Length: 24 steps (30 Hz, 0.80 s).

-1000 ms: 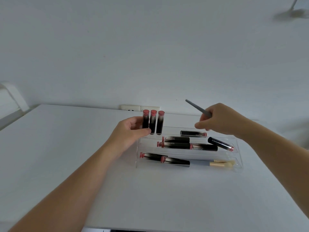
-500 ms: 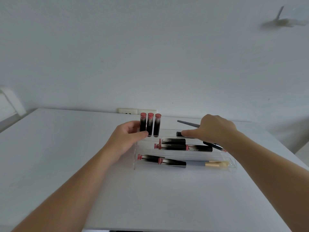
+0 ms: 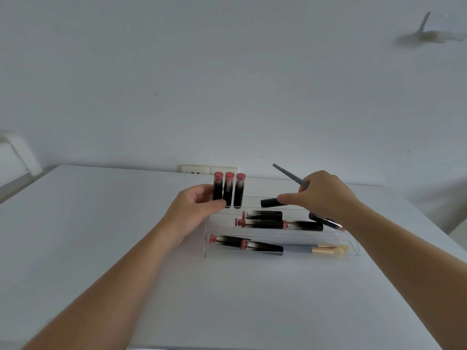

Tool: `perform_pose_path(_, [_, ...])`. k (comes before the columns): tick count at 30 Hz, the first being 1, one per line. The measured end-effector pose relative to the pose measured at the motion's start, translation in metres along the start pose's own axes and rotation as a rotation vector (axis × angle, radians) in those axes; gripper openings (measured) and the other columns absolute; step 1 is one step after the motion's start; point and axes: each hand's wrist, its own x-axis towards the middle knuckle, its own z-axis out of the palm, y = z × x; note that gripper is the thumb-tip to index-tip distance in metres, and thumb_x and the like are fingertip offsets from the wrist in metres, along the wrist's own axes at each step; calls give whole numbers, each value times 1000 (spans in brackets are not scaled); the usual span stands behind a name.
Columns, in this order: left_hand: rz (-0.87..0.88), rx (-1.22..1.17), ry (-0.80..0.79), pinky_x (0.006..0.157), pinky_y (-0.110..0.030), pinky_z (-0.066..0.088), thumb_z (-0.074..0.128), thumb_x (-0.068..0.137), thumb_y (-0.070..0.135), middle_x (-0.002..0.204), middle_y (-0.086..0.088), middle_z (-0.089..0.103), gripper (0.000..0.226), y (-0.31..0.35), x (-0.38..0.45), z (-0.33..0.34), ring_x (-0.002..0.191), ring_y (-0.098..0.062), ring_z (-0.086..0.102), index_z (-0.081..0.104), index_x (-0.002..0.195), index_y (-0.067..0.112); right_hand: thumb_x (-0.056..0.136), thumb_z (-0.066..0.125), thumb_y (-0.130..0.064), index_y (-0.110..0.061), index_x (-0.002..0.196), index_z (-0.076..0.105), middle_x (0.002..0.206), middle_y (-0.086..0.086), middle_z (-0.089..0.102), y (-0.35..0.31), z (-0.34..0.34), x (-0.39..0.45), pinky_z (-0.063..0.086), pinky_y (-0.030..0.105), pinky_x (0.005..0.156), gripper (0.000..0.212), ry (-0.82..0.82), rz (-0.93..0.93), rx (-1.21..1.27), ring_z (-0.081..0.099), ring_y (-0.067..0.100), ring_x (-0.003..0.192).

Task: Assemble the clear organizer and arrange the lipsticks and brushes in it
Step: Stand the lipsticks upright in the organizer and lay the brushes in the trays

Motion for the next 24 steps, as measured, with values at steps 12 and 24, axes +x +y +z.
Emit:
perform_pose_path(12, [-2, 5, 4, 88, -24, 47, 79, 73, 37, 105, 13, 78, 38, 0, -1, -1, 99, -3, 72, 75, 111, 34, 77, 82, -22, -32, 95, 62, 81, -12, 71, -30, 12, 6, 45, 21, 58, 29, 43, -255, 401, 67, 6, 68])
perform_pose_path(24, [-3, 25, 9, 92, -26, 49, 79, 72, 40, 106, 14, 77, 40, 0, 1, -1, 101, -3, 71, 75, 112, 36, 79, 81, -25, -34, 112, 62, 91, -15, 70, -46, 27, 6, 45, 22, 67, 39, 20, -374, 413, 65, 6, 87])
